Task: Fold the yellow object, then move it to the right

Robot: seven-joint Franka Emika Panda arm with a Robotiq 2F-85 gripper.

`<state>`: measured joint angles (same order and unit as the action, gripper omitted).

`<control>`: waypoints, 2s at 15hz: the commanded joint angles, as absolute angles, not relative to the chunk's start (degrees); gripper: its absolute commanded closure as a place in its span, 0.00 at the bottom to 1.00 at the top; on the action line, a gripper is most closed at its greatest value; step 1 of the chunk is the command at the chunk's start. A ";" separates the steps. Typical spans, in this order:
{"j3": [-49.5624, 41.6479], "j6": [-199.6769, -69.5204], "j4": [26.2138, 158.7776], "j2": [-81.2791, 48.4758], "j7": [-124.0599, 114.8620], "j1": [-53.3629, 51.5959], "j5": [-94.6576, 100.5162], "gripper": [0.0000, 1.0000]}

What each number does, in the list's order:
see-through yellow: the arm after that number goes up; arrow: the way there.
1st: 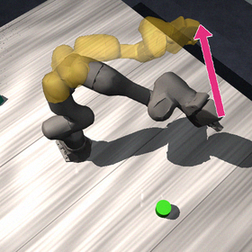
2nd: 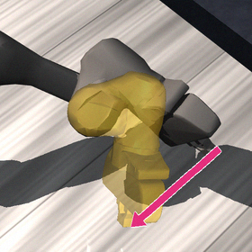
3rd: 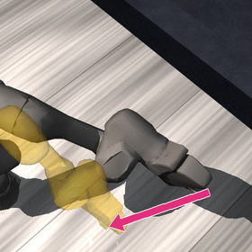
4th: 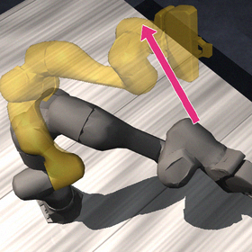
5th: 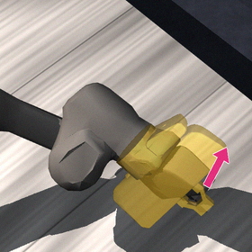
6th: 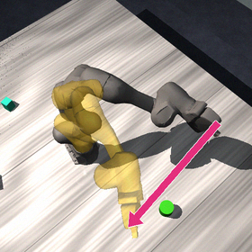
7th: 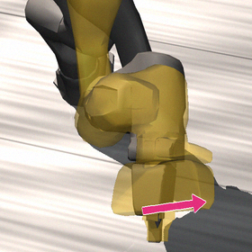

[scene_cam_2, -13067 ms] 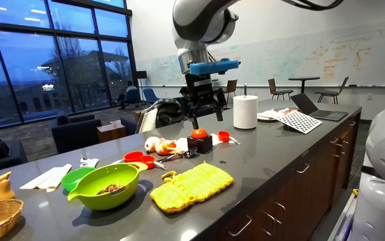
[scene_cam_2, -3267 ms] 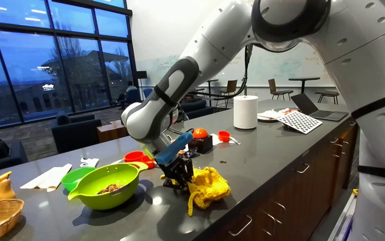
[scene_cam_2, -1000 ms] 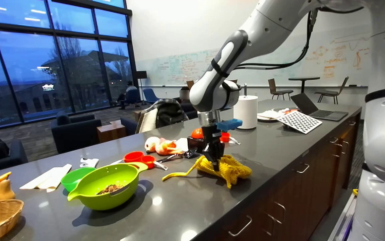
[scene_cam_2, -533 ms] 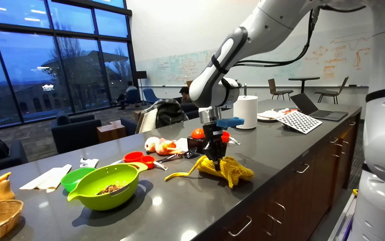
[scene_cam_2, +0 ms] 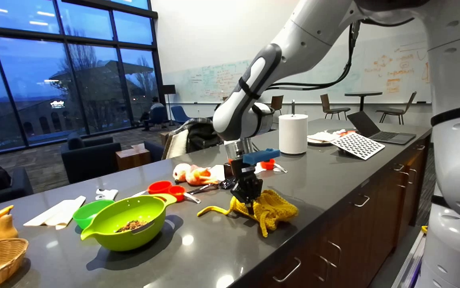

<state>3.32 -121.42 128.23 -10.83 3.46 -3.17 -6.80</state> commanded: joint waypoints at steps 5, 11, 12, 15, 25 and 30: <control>5.80 -120.37 119.64 -18.02 -2.50 -5.87 -7.79 0.97; 6.66 -118.89 114.58 -21.79 -4.30 -7.41 -7.55 0.97; 6.72 -118.67 114.09 -22.12 -4.19 -7.43 -7.53 0.97; 6.65 -117.33 112.76 -22.73 -4.09 -7.50 -7.28 0.97; 6.65 -116.49 112.23 -22.82 -3.43 -7.32 -7.22 0.90; 6.70 -116.39 111.95 -23.00 -3.42 -7.36 -7.23 0.90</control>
<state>6.80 -116.56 112.10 -22.97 -3.43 -7.27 -7.20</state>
